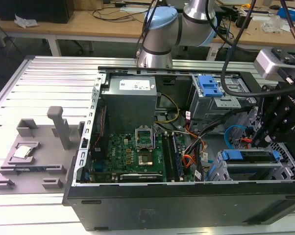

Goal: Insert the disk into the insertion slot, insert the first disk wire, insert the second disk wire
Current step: 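Insert the first disk wire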

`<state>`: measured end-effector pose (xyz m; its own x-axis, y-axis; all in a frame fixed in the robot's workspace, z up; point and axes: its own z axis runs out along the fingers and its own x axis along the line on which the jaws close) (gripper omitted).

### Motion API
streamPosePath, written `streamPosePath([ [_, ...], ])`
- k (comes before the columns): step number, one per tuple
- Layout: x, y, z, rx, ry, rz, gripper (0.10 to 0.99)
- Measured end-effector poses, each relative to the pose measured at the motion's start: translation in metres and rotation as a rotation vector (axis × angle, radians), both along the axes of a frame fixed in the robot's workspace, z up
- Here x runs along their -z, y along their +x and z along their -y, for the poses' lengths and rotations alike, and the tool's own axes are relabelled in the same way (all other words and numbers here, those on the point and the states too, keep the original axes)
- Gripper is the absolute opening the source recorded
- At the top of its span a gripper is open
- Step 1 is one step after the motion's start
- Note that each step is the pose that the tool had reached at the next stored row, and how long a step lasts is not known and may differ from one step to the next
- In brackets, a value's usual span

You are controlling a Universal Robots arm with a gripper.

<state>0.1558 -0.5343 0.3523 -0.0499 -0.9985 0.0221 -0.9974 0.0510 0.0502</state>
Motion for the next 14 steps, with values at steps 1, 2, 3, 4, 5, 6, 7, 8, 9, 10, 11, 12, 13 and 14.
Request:
streamPosePath([
  [1, 0.0010, 0.0011, 0.0003, 0.000, 0.000, -0.0004, 0.184],
  [2, 0.0021, 0.0025, 0.0008, 0.000, 0.000, -0.0010, 0.184],
  [3, 0.0027, 0.0032, 0.0013, 0.000, 0.000, -0.0013, 0.184],
  [4, 0.0039, 0.0049, 0.0025, 0.000, 0.000, -0.0019, 0.184],
  [5, 0.0045, 0.0054, 0.0038, 0.000, 0.000, -0.0020, 0.184],
  [6, 0.0050, 0.0059, 0.0050, 0.000, 0.000, -0.0021, 0.184],
  [7, 0.0055, 0.0063, 0.0064, 0.000, 0.000, -0.0022, 0.184],
  [8, 0.0060, 0.0065, 0.0073, 0.000, 0.000, -0.0023, 0.184],
  [9, 0.0074, 0.0074, 0.0079, 0.000, 0.000, -0.0024, 0.184],
  [10, 0.0081, 0.0082, 0.0080, 0.000, 0.000, -0.0025, 0.184],
  [11, 0.0087, 0.0086, 0.0080, 0.000, 0.000, -0.0025, 0.184],
  [12, 0.0093, 0.0091, 0.0080, 0.000, 0.000, -0.0025, 0.184],
  [13, 0.0102, 0.0096, 0.0080, 0.000, 0.000, -0.0026, 0.184],
  [14, 0.0105, 0.0097, 0.0080, 0.000, 0.001, -0.0026, 0.184],
])
